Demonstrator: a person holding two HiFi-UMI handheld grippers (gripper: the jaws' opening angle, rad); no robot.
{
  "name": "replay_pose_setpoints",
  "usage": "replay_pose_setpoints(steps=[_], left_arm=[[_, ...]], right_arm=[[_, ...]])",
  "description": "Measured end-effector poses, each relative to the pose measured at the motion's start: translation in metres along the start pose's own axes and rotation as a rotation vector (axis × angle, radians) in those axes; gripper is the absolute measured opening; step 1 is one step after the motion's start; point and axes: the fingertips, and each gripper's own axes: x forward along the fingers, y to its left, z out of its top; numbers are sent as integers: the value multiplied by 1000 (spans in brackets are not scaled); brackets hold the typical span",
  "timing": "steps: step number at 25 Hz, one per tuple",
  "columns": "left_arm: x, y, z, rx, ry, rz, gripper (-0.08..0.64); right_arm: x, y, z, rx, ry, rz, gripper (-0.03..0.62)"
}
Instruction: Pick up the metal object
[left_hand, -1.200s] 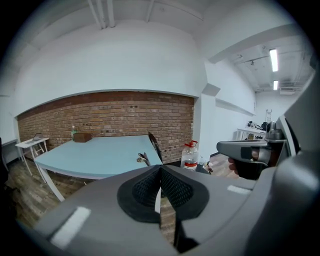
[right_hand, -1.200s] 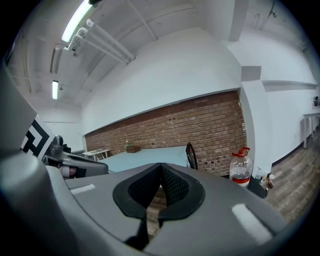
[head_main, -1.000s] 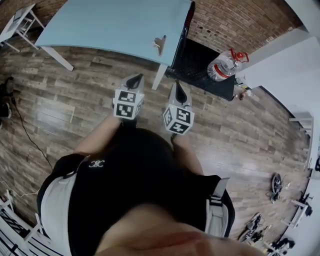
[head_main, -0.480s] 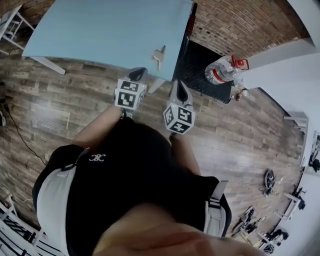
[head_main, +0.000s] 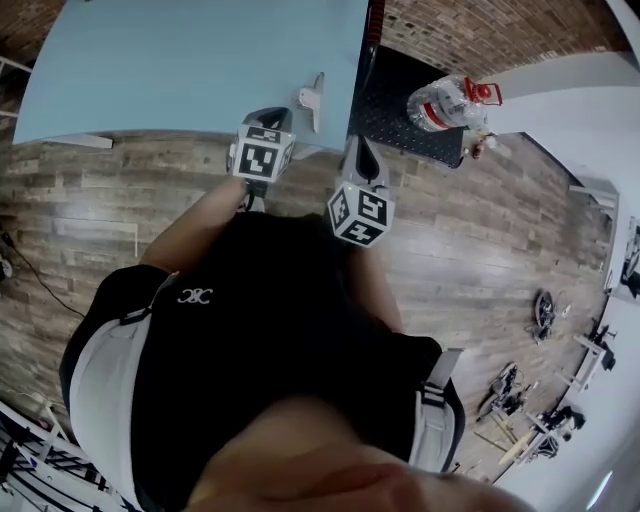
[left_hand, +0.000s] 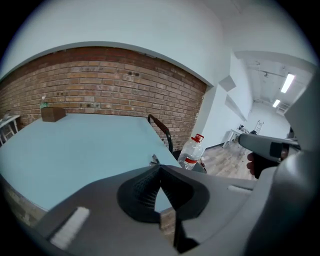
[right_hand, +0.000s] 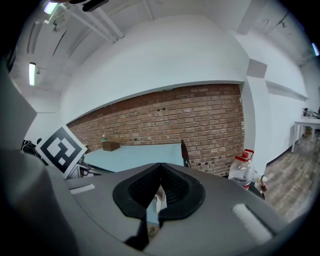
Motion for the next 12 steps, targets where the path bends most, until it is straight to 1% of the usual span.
replay_pose_setpoints(steps=[3,5,7,12], left_arm=[[20,-1,-3,-9,38,-17,7],[34,-5,-8,-12,68,-27,43],[48,-6,-10,-24,96,-31,63],[81,2,-28,-125,185,-18,103]], right_arm=[[5,-7,-4,-13,25,-9,14],[10,-20,-6,-5,38,-19,14],[16,-30,-3,0,43,-23,14],[31,-50,8,-14,57,-12,14]])
